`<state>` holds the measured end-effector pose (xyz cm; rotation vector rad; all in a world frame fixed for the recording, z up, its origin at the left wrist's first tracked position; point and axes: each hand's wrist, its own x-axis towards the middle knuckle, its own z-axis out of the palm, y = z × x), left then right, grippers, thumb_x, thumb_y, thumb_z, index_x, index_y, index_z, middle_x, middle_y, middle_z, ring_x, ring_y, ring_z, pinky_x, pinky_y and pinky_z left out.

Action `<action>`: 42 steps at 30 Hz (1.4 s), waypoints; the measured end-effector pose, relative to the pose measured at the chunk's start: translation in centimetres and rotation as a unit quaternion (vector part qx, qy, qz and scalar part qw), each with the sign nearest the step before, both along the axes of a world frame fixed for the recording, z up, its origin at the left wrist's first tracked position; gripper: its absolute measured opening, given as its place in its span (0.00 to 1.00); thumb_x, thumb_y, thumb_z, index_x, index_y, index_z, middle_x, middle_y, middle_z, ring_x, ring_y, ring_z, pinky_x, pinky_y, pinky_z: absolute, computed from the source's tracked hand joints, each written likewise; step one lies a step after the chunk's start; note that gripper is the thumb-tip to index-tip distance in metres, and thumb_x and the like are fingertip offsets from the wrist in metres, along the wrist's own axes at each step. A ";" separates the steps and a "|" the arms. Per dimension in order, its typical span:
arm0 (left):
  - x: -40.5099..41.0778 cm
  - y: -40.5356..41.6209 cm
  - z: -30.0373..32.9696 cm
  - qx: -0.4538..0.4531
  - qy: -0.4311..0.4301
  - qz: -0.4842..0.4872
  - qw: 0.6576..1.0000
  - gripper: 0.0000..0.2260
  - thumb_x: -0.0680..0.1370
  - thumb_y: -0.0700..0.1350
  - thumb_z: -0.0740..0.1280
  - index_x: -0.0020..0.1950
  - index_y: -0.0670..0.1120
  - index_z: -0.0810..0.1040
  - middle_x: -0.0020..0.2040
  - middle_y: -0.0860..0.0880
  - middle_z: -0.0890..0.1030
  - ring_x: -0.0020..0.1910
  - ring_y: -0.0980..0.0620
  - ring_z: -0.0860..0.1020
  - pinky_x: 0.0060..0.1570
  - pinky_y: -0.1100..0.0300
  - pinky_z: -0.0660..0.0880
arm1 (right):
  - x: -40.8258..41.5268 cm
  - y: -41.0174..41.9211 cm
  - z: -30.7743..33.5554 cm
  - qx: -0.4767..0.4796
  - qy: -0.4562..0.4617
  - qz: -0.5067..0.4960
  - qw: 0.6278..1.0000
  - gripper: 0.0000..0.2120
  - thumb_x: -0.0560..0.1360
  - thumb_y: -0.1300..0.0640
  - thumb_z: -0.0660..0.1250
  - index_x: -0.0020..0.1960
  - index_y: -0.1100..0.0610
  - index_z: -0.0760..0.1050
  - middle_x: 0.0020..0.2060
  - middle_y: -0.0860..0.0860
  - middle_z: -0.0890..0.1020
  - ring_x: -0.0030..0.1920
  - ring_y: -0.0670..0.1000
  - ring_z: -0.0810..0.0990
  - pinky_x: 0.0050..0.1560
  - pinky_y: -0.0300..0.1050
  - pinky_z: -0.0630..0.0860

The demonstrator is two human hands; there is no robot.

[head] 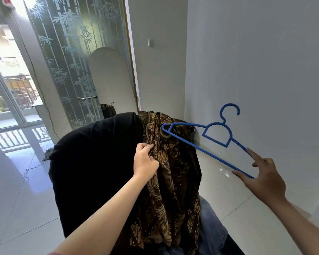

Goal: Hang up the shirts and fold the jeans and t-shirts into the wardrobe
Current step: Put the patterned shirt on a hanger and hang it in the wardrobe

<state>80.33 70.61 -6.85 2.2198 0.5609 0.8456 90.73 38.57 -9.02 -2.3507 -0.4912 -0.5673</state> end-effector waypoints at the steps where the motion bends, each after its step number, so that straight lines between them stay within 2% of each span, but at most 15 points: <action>1: -0.1 0.0 0.1 0.002 0.009 -0.001 1.000 0.22 0.73 0.31 0.63 0.67 0.41 0.73 0.59 0.52 0.70 0.56 0.57 0.70 0.46 0.76 0.67 | -0.2 0.0 0.0 0.000 0.005 -0.003 1.000 0.42 0.61 0.46 0.79 0.71 0.49 0.68 0.45 0.51 0.71 0.36 0.52 0.74 0.29 0.35 0.65; 5: -0.2 0.3 0.5 0.036 0.073 0.040 0.996 0.19 0.75 0.38 0.64 0.66 0.44 0.74 0.60 0.49 0.70 0.59 0.50 0.71 0.52 0.59 0.75 | -0.8 -0.6 0.0 0.002 0.012 -0.021 1.000 0.41 0.60 0.46 0.80 0.70 0.48 0.68 0.44 0.51 0.71 0.35 0.52 0.74 0.29 0.35 0.65; 10: 1.8 0.4 1.8 0.101 0.059 0.028 0.993 0.18 0.75 0.42 0.65 0.66 0.44 0.73 0.60 0.48 0.70 0.60 0.49 0.69 0.49 0.59 0.73 | 0.1 -1.5 0.0 -0.009 0.010 -0.027 1.000 0.42 0.59 0.47 0.80 0.70 0.50 0.69 0.43 0.51 0.71 0.35 0.53 0.74 0.28 0.34 0.65; 13: 4.3 0.5 3.2 0.170 0.074 0.007 0.983 0.21 0.75 0.43 0.64 0.68 0.45 0.71 0.66 0.48 0.70 0.64 0.47 0.67 0.56 0.53 0.73 | 1.3 -1.8 -0.2 -0.015 0.013 -0.027 0.999 0.42 0.60 0.47 0.80 0.70 0.49 0.68 0.43 0.51 0.71 0.35 0.52 0.74 0.28 0.35 0.66; 15: 5.8 0.8 4.1 0.231 0.121 0.006 0.965 0.24 0.75 0.45 0.64 0.71 0.49 0.67 0.73 0.47 0.64 0.70 0.44 0.62 0.65 0.45 0.68 | 2.1 -1.8 -0.5 -0.017 0.013 -0.022 1.000 0.42 0.60 0.46 0.80 0.70 0.48 0.68 0.44 0.51 0.70 0.35 0.51 0.74 0.27 0.35 0.67; 17: 7.2 1.4 4.5 0.265 0.192 0.012 0.945 0.28 0.76 0.45 0.64 0.75 0.53 0.61 0.77 0.47 0.54 0.75 0.42 0.53 0.70 0.41 0.58 | 2.9 -1.8 -0.8 -0.012 0.016 -0.022 1.000 0.42 0.60 0.46 0.80 0.70 0.48 0.68 0.44 0.50 0.70 0.35 0.50 0.74 0.27 0.35 0.67; 18: 7.6 1.7 4.5 0.268 0.221 0.018 0.938 0.30 0.76 0.44 0.64 0.75 0.55 0.58 0.78 0.47 0.50 0.76 0.41 0.50 0.71 0.41 0.56 | 3.3 -1.8 -0.9 -0.010 0.018 -0.023 1.000 0.42 0.59 0.46 0.80 0.70 0.48 0.68 0.44 0.51 0.70 0.35 0.50 0.74 0.27 0.35 0.67; 20: 7.9 2.4 4.1 0.282 0.241 0.036 0.928 0.31 0.76 0.40 0.64 0.76 0.55 0.57 0.78 0.46 0.50 0.75 0.41 0.51 0.69 0.45 0.63 | 4.2 -1.8 -1.2 -0.007 0.020 -0.026 0.999 0.43 0.59 0.46 0.79 0.71 0.49 0.68 0.44 0.51 0.71 0.35 0.51 0.75 0.27 0.34 0.67; 23: 7.8 3.2 3.5 0.320 0.172 0.038 0.931 0.28 0.75 0.34 0.63 0.74 0.49 0.64 0.74 0.45 0.62 0.68 0.42 0.62 0.58 0.54 0.74 | 4.8 -1.6 -1.8 0.001 0.013 -0.021 1.000 0.43 0.59 0.44 0.78 0.71 0.49 0.67 0.44 0.50 0.71 0.36 0.51 0.75 0.28 0.35 0.70; 26: 7.9 4.1 3.8 0.298 0.110 0.014 0.948 0.19 0.75 0.31 0.63 0.65 0.40 0.75 0.63 0.44 0.72 0.59 0.43 0.71 0.56 0.56 0.74 | 4.7 -1.1 -2.2 0.025 0.002 -0.012 1.000 0.43 0.59 0.45 0.78 0.70 0.49 0.67 0.44 0.49 0.70 0.38 0.50 0.75 0.32 0.39 0.73; 29: 7.5 4.2 4.0 0.296 0.101 0.000 0.950 0.14 0.74 0.31 0.63 0.58 0.39 0.79 0.57 0.44 0.74 0.54 0.44 0.73 0.54 0.57 0.74 | 4.0 -0.5 -2.4 0.051 -0.005 -0.005 0.999 0.42 0.59 0.47 0.78 0.70 0.50 0.67 0.43 0.48 0.70 0.38 0.50 0.74 0.33 0.40 0.74; 32: 6.9 4.0 4.0 0.282 0.099 -0.008 0.954 0.13 0.73 0.31 0.64 0.54 0.39 0.81 0.54 0.45 0.74 0.52 0.45 0.72 0.52 0.59 0.72 | 3.4 0.0 -2.6 0.074 -0.004 -0.020 0.997 0.42 0.59 0.48 0.80 0.69 0.50 0.68 0.43 0.48 0.70 0.37 0.50 0.73 0.31 0.38 0.71; 35: 6.3 4.2 3.9 0.258 0.097 -0.014 0.961 0.14 0.72 0.30 0.64 0.53 0.40 0.82 0.52 0.46 0.75 0.51 0.45 0.73 0.50 0.60 0.72 | 2.9 0.4 -2.8 0.112 0.008 -0.052 0.992 0.42 0.59 0.49 0.81 0.69 0.50 0.68 0.44 0.50 0.71 0.39 0.51 0.73 0.31 0.39 0.69; 38: 5.7 4.4 3.9 0.245 0.101 -0.027 0.964 0.16 0.71 0.30 0.65 0.56 0.39 0.81 0.52 0.46 0.76 0.51 0.45 0.72 0.51 0.60 0.71 | 2.0 0.7 -2.7 0.134 0.001 -0.049 0.990 0.41 0.59 0.49 0.81 0.69 0.50 0.68 0.44 0.51 0.72 0.34 0.50 0.71 0.30 0.38 0.69; 42: 5.1 4.4 4.0 0.241 0.111 -0.029 0.964 0.17 0.70 0.31 0.65 0.58 0.39 0.80 0.53 0.47 0.76 0.52 0.46 0.72 0.51 0.59 0.72 | 0.7 1.3 -2.5 0.071 -0.026 -0.013 0.997 0.40 0.59 0.50 0.81 0.68 0.52 0.71 0.44 0.48 0.71 0.33 0.47 0.70 0.29 0.36 0.67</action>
